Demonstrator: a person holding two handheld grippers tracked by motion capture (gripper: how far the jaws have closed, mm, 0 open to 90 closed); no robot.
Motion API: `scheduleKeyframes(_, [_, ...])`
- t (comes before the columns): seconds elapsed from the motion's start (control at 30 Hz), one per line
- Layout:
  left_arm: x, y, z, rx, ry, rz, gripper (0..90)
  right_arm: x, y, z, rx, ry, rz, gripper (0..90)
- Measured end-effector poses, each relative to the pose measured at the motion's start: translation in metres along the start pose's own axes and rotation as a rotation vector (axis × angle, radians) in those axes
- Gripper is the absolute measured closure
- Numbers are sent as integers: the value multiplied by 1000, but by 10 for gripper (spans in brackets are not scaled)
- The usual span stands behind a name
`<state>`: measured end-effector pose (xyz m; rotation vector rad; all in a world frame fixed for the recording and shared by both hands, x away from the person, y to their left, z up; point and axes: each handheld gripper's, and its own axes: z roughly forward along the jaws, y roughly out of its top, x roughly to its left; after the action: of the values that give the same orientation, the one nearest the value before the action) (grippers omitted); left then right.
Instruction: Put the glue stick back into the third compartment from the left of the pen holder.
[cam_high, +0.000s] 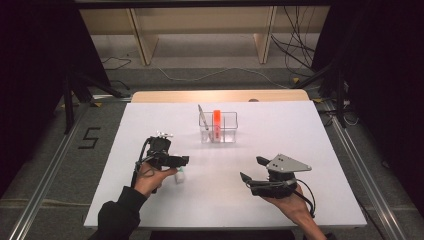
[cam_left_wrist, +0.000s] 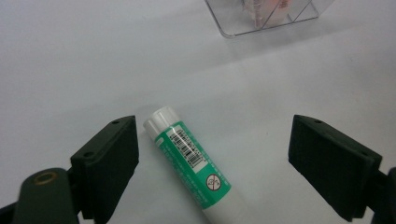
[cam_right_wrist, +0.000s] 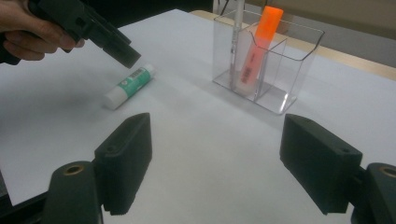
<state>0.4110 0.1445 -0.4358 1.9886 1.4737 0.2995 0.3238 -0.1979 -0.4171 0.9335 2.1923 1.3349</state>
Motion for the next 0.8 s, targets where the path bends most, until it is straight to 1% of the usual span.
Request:
scheduleKeyframes(0.03, [0,-1,0,5,-1,-9,157,0,0,0,0,0,0,261])
scheduleKeyframes(0.07, [1,-1,0,13,-1,-7,157,0,0,0,0,-1,-1,261])
scheduleKeyframes(0.13, [0,-3,0,11,4,-10,158,1,0,0,4,-2,-5,261])
scheduleKeyframes(0.23, [2,-3,0,16,-3,-17,162,2,0,0,-4,-2,-9,261])
scheduleKeyframes(0.27, [3,-3,1,27,-11,-26,166,2,0,0,-4,-2,-7,261])
scheduleKeyframes(0.37, [5,-4,4,41,-13,-44,168,3,1,0,4,-4,-13,261])
scheduleKeyframes(0.47, [4,-4,6,61,-8,-47,171,4,0,1,8,-5,-12,261])
scheduleKeyframes(0.5, [4,-4,7,70,-3,-41,171,4,0,1,7,-5,-12,261])
scheduleKeyframes(0.53, [3,-5,9,72,0,-44,171,4,0,1,8,-4,-13,261])
scheduleKeyframes(0.6, [3,-6,11,93,1,-35,174,4,0,1,7,-4,-12,261])
scheduleKeyframes(0.67, [2,-7,13,92,3,-37,178,4,0,1,7,-5,-12,261])
scheduleKeyframes(0.7, [2,-7,13,102,2,-31,179,4,0,1,8,-4,-12,261])
scheduleKeyframes(0.8, [2,-8,15,102,7,-38,192,5,0,1,9,-4,-14,261])
